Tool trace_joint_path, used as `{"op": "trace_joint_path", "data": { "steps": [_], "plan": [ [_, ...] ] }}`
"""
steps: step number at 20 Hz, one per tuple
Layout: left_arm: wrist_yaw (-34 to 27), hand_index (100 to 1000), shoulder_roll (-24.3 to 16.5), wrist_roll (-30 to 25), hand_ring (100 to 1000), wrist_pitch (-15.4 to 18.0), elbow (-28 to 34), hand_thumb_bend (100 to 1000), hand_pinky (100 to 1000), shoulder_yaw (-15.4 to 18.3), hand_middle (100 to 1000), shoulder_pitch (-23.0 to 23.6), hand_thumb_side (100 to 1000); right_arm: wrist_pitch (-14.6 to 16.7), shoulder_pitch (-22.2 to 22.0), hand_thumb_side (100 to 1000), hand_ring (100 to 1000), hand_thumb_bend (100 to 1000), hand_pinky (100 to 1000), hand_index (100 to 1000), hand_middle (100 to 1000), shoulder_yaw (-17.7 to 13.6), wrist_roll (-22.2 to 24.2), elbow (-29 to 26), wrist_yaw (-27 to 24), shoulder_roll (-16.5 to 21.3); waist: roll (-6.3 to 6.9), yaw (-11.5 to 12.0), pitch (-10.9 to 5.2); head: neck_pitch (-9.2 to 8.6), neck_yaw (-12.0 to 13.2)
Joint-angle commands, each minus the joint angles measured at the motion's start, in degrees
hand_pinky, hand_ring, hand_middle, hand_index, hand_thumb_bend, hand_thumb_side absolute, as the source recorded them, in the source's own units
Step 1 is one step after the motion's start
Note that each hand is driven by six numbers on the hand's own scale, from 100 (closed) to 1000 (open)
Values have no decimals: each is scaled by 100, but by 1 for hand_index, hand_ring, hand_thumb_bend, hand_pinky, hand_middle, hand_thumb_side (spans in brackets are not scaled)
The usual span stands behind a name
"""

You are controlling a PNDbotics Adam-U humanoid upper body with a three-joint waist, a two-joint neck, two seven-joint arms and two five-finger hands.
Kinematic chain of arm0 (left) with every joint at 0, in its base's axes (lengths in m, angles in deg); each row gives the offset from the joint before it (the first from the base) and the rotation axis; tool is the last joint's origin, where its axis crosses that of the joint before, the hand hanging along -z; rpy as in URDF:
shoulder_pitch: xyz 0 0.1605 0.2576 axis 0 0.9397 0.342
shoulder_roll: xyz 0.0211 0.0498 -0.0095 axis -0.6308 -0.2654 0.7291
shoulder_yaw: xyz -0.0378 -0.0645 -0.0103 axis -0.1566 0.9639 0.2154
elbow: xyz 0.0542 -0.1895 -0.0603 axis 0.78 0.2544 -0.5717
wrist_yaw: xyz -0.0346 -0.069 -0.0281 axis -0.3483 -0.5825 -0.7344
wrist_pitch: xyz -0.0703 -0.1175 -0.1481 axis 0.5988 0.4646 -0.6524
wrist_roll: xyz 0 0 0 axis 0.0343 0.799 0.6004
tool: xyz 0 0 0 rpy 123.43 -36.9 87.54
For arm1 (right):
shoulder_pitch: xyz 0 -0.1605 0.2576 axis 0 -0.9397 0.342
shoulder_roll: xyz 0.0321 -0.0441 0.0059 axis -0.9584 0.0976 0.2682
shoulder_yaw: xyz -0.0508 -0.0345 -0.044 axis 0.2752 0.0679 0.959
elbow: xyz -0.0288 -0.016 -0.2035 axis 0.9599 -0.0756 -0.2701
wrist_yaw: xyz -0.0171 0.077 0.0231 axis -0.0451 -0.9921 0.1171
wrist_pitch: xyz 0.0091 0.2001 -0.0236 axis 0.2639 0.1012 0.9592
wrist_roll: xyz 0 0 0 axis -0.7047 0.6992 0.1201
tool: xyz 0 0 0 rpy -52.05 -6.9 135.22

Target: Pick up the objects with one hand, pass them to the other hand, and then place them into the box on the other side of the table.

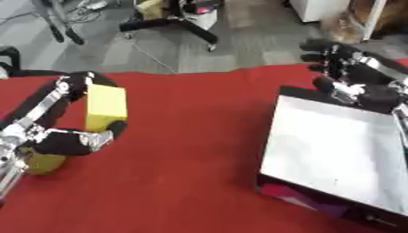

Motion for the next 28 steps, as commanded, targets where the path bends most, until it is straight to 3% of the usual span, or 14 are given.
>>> {"op": "trace_joint_path", "data": {
  "steps": [1, 10, 19, 20, 23, 28],
  "plan": [
    [196, 566, 139, 405, 779, 251, 171, 100, 818, 0, 672, -19, 160, -64, 230, 415, 998, 315, 1000, 1000, 1000, 105, 55, -17, 87, -104, -98, 26, -195, -56, -93],
    [989, 572, 661, 1181, 752, 758, 230, 136, 798, -102, 640, -80, 100, -129, 618, 413, 1000, 323, 1000, 1000, 1000, 439, 224, 112, 178, -511, -126, 125, -135, -142, -258],
    [2464, 551, 988, 2121, 668, 1341, 226, 247, 741, -77, 564, -217, 100, 3, 921, 378, 1000, 369, 1000, 1000, 1000, 766, 384, 230, 54, -748, -187, 124, -97, -217, -342],
    [2663, 541, 1016, 2250, 627, 1359, 223, 294, 710, -64, 528, -235, 100, 0, 937, 362, 1000, 394, 1000, 1000, 1000, 787, 382, 233, 58, -756, -191, 122, -92, -232, -347],
    [3371, 552, 1107, 2662, 596, 1294, 192, 320, 679, -36, 503, -296, 100, -16, 955, 360, 999, 402, 1000, 1000, 1000, 838, 374, 231, 93, -775, -190, 114, -76, -276, -353],
    [4361, 596, 1203, 3031, 594, 1123, 173, 389, 666, -59, 515, -397, 100, -63, 966, 367, 1000, 402, 1000, 1000, 1000, 942, 505, 225, 53, -800, -169, 113, -64, -336, -381]
  ]
}}
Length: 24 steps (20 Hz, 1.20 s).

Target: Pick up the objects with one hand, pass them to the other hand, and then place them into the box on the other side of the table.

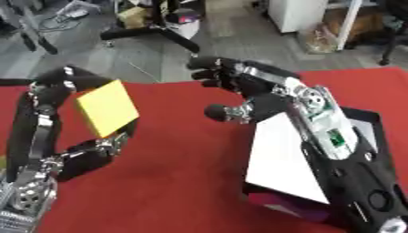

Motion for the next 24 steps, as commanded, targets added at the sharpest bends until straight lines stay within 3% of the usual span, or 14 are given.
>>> {"op": "trace_joint_path", "data": {
  "steps": [1, 14, 24],
  "plan": [
    [618, 598, 4, 196, 594, -89, 88, 393, 665, 48, 516, -144, 100, -20, 156, 367, 1000, 402, 1000, 1000, 1000, 56, 105, -77, -75, -5, -50, 4, -71, -106, -43],
    [2717, 619, 524, 619, 589, -619, -10, 472, 645, -7, 522, -428, 100, -108, 353, 330, 1000, 458, 1000, 1000, 1000, 201, 163, -65, 110, -295, -76, -2, -17, -269, -152],
    [3616, 617, 991, 578, 586, -1120, -539, 479, 643, 54, 521, -698, 100, 18, 489, 292, 1000, 516, 1000, 1000, 1000, 192, -414, 198, 969, -583, -105, 60, 49, -427, -212]
  ]
}}
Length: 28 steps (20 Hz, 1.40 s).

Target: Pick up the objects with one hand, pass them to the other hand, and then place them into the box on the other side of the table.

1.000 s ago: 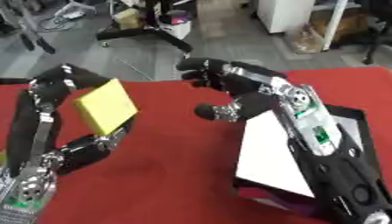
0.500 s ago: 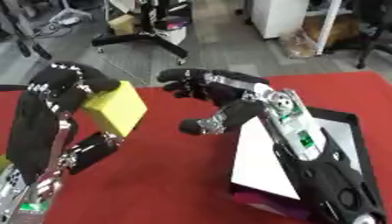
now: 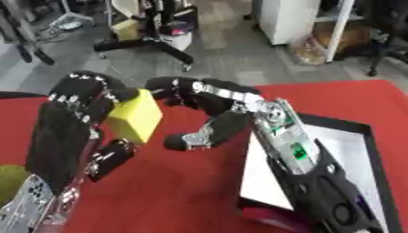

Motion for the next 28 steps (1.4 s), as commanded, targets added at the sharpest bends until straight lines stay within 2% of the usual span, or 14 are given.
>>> {"op": "trace_joint_path", "data": {
  "steps": [1, 4, 9, 18, 28],
  "plan": [
    [270, 617, 67, -84, 586, -239, -49, 479, 643, 64, 521, -142, 100, 46, 153, 282, 1000, 524, 1000, 1000, 1000, -41, -253, 34, 330, -54, -77, 23, -18, -115, -30],
    [463, 615, 126, -255, 584, -468, -118, 468, 642, 78, 520, -178, 100, 90, 148, 254, 1000, 545, 1000, 1000, 1000, -52, -426, 111, 536, -94, -78, 30, -14, -137, -45],
    [683, 617, 159, -435, 581, -657, -165, 488, 645, 80, 517, -208, 100, 58, 180, 230, 1000, 555, 1000, 1000, 1000, -41, -576, 143, 538, -124, -73, 36, -5, -157, -71],
    [710, 616, 311, -452, 571, -689, -147, 487, 643, 33, 509, -229, 100, -158, 200, 276, 1000, 517, 1000, 1000, 1000, -67, -711, 243, 632, -196, -65, 78, 44, -247, -151],
    [756, 631, 450, -99, 567, -620, -345, 497, 644, 26, 510, -271, 100, -630, 253, 310, 1000, 484, 1000, 1000, 1000, -56, -467, 188, 489, -300, -40, 110, 100, -358, -220]
  ]
}}
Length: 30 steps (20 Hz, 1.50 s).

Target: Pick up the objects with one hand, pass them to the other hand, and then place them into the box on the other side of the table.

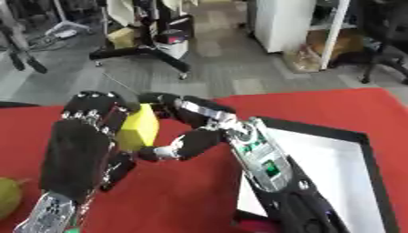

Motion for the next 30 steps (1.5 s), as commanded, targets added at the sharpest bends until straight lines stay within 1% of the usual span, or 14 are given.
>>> {"op": "trace_joint_path", "data": {
  "steps": [1, 7, 12, 16, 17, 18, 19, 21, 22, 24, 25, 27, 29, 30],
  "plan": [
    [59, 631, 19, 115, 566, 16, -24, 498, 644, -1, 509, -142, 100, -129, 156, 309, 1000, 484, 1000, 1000, 1000, -23, 32, -121, -64, -36, -39, 11, -24, -105, -31],
    [139, 633, 95, 163, 564, 51, -156, 508, 646, -23, 508, -154, 100, -293, 156, 318, 994, 459, 1000, 1000, 1000, -30, 57, -115, -65, -61, -31, 19, 4, -145, -31],
    [66, 633, 157, 189, 564, 87, -212, 501, 647, -35, 507, -154, 100, -512, 145, 307, 985, 379, 1000, 932, 908, -59, 38, -95, -123, -69, -21, 18, 13, -146, -38],
    [-25, 634, 174, 191, 565, 115, -267, 515, 649, -34, 507, -134, 100, -734, 136, 265, 906, 201, 989, 833, 800, -84, -41, -69, -284, -67, -10, 18, 7, -137, -43],
    [-47, 636, 174, 186, 569, 123, -284, 533, 651, -34, 511, -128, 100, -788, 135, 222, 888, 174, 982, 810, 774, -85, -56, -71, -342, -62, -8, 16, 4, -126, -46],
    [-64, 636, 176, 182, 569, 130, -298, 533, 651, -34, 511, -123, 100, -828, 135, 222, 888, 174, 982, 810, 774, -81, -59, -78, -389, -55, -6, 13, 2, -116, -48],
    [-82, 637, 179, 184, 570, 135, -309, 535, 653, -31, 512, -117, 100, -863, 132, 147, 853, 137, 967, 757, 713, -78, -53, -82, -424, -50, -5, 11, 0, -101, -54],
    [-123, 640, 186, 211, 574, 150, -328, 545, 657, -27, 515, -105, 100, -909, 124, 124, 833, 101, 964, 723, 666, -77, 0, -91, -479, -44, -1, 6, -3, -62, -72],
    [-141, 648, 186, 227, 580, 159, -338, 559, 661, -25, 522, -97, 100, -915, 119, 100, 822, 100, 965, 697, 633, -73, 43, -97, -510, -40, 3, 3, -7, -35, -76],
    [-177, 656, 184, 257, 588, 167, -349, 587, 665, -16, 530, -87, 100, -929, 107, 100, 811, 100, 965, 676, 607, -75, 124, -114, -573, -29, 11, 1, -13, -1, -76],
    [-202, 694, 179, 267, 625, 166, -355, 651, 692, -9, 570, -80, 100, -943, 100, 100, 803, 100, 962, 657, 588, -79, 156, -126, -603, -21, 14, 2, -17, 14, -84],
    [-222, 748, 159, 265, 681, 154, -372, 713, 746, 8, 622, -61, 100, -967, 88, 100, 800, 100, 960, 652, 582, -85, 206, -150, -660, 0, 18, -4, -25, 39, -92],
    [-214, 843, 132, 244, 780, 129, -392, 814, 823, 33, 729, -33, 100, -989, 78, 100, 796, 100, 959, 647, 576, -99, 225, -184, -715, 30, 22, -15, -34, 50, -94],
    [-203, 843, 114, 237, 780, 116, -395, 814, 823, 48, 729, -16, 100, -1004, 72, 100, 796, 100, 959, 647, 576, -108, 225, -201, -741, 48, 23, -22, -39, 58, -98]
  ]
}}
